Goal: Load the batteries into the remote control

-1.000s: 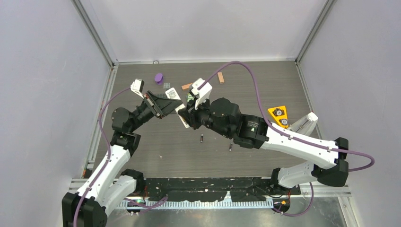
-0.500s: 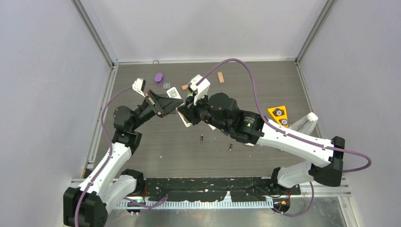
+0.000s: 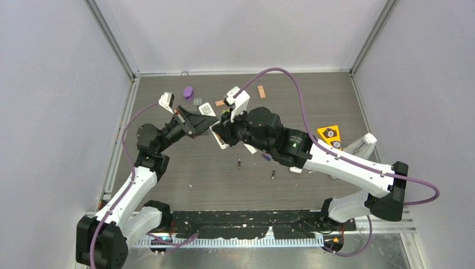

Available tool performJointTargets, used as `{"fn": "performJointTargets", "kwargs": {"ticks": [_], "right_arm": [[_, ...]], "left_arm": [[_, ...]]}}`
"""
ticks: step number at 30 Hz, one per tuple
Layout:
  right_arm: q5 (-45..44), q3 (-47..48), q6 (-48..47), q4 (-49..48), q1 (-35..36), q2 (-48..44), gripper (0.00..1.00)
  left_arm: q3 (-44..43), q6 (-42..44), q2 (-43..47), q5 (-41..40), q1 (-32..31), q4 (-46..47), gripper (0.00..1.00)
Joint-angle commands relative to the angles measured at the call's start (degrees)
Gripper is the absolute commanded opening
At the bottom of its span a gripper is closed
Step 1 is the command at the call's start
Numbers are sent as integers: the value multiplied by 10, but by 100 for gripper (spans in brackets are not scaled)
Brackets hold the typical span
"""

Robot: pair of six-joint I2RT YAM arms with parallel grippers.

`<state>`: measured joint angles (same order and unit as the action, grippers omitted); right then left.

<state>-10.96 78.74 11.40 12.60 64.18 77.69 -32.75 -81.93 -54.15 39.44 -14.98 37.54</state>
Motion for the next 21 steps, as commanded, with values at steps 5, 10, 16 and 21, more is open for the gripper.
{"fn": "performJointTargets", "kwargs": {"ticks": [5, 10, 16, 21], "right_arm": [[20, 2, 27, 34, -9, 14, 11], [29, 6, 25, 41, -10, 19, 10], [50, 15, 23, 57, -14, 27, 8], [68, -15, 13, 27, -14, 11, 5]], "left_arm": [[-16, 17, 11, -11, -1, 57, 0], [-15, 21, 14, -12, -1, 57, 0], [-13, 25, 18, -17, -1, 53, 0], [-21, 12, 11, -27, -1, 64, 0]]}}
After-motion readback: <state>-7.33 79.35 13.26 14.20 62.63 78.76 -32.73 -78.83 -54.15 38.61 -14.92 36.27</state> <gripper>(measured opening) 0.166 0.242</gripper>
